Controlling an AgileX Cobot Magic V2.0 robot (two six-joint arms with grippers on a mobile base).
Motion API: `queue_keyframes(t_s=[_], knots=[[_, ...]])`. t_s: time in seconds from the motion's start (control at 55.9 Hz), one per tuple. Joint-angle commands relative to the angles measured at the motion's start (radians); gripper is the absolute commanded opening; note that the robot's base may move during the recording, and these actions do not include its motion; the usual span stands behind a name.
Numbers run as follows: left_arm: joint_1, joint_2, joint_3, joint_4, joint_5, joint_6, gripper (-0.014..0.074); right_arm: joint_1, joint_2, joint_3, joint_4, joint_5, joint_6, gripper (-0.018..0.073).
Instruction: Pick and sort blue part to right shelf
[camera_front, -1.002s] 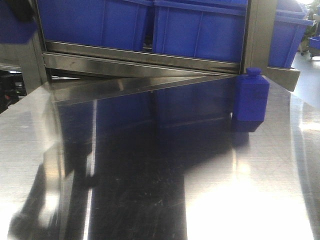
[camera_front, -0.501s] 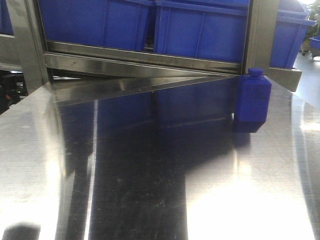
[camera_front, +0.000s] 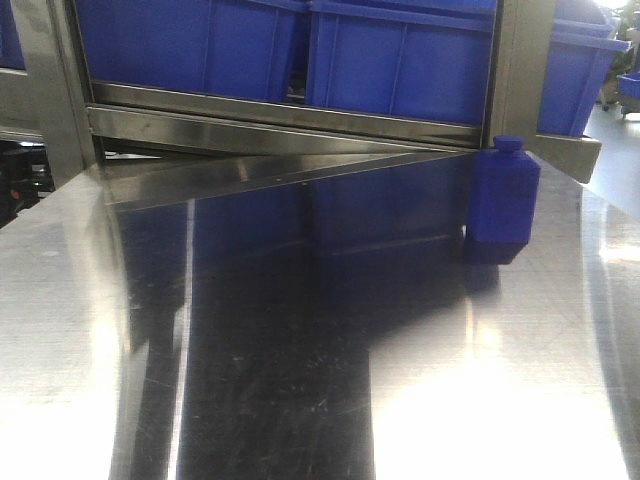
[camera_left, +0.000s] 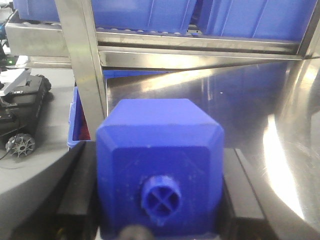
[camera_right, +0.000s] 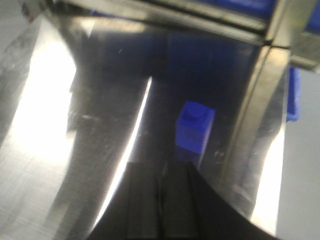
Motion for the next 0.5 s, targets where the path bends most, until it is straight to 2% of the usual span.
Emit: queue_keyframes(t_s=[0.0, 0.089, 0.161, 0.215, 0.251, 0.34, 0.483], knots=[[-0.008, -0.001, -0.029, 0.007, -0.097, -0.008, 0.0332, 0.013, 0.093, -0.112, 0.0, -0.024, -0.011, 0.0237], [-0.008, -0.001, -0.029, 0.007, -0.097, -0.008, 0.0332, 0.012, 0.166, -0.158, 0.0, -0.002, -0.011, 0.0356], [-0.008, -0.001, -0.029, 0.005, -0.097, -0.008, 0.0332, 0.012, 0.213, -0.192, 0.0, 0.005, -0.011, 0.051], [-0.008, -0.001, -0.029, -0.002, -0.097, -0.008, 0.0332, 0.012, 0.245, -0.218, 0.0, 0.014, 0.004, 0.0592], [-0.008, -0.001, -0.029, -0.004, -0.097, -0.008, 0.0332, 0.011, 0.263, -0.234, 0.0, 0.025, 0.025, 0.0613], [-0.008, -0.001, -0.029, -0.004, -0.097, -0.008, 0.0332, -0.002, 0.332, -0.303, 0.0, 0.101, 0.104, 0.0596], [-0.008, -0.001, -0.029, -0.004, -0.099, -0.008, 0.0332, -0.017, 0.48, -0.447, -0.039, 0.242, 0.128, 0.0596]])
